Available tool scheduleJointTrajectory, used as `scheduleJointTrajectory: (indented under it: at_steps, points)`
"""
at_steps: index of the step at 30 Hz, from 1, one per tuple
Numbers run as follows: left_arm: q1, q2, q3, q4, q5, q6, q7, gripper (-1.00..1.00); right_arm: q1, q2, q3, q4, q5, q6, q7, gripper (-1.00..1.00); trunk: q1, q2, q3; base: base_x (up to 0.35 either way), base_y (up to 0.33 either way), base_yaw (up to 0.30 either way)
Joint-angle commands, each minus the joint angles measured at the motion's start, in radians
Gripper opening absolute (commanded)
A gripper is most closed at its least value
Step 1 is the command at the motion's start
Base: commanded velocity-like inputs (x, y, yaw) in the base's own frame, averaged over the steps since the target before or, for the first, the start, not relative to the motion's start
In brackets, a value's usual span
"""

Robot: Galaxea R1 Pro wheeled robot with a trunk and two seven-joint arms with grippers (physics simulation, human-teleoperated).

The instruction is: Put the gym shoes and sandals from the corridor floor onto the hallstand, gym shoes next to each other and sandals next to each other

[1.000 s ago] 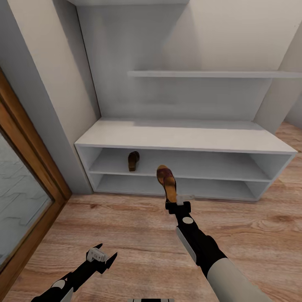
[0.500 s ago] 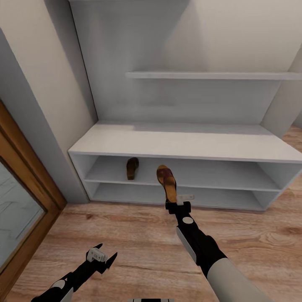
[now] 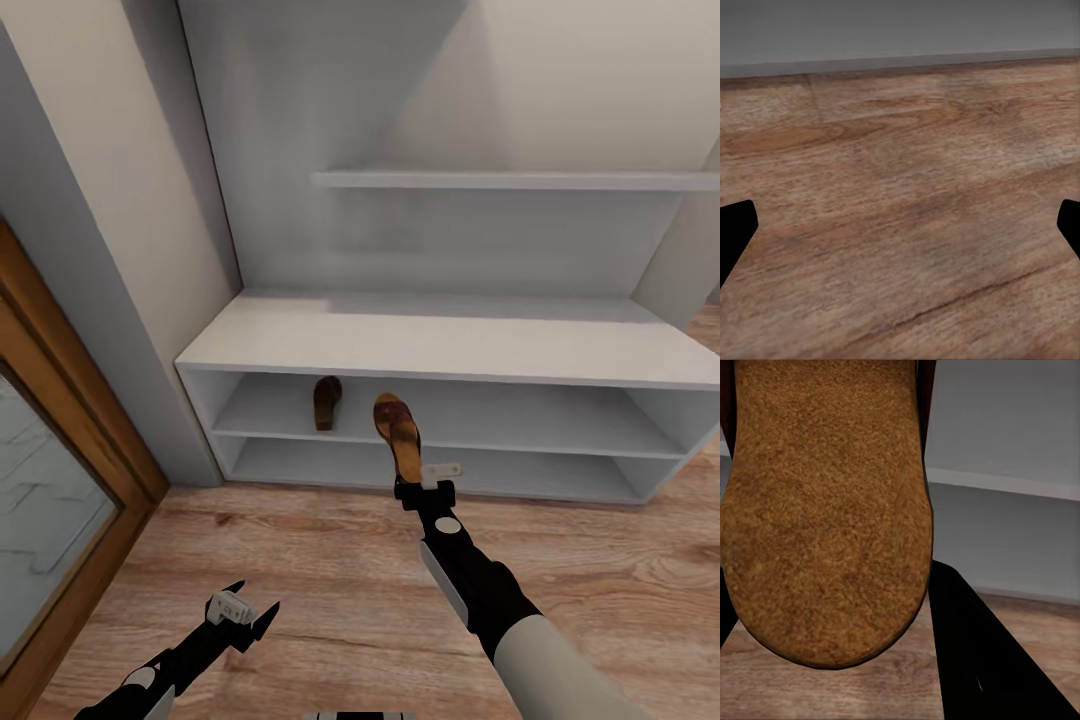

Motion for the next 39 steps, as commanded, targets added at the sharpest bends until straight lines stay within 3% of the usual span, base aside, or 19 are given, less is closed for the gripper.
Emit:
scheduleJointTrajectory:
  at_steps: [1,39]
  points:
    - [0.000,0.000,0.000,0.000,0.000,0.000,0.000,1.00,0.000,0.000,0.000,0.000,-0.002,-0.001,-0.003,-1.00,0.000,0.000,0.000,0.002,0.025,0.000]
    - [0.000,0.000,0.000,0.000,0.000,0.000,0.000,1.00,0.001,0.000,0.000,0.034,-0.005,-0.073,-0.003,-1.00,0.000,0.000,0.000,0.000,0.002,0.000]
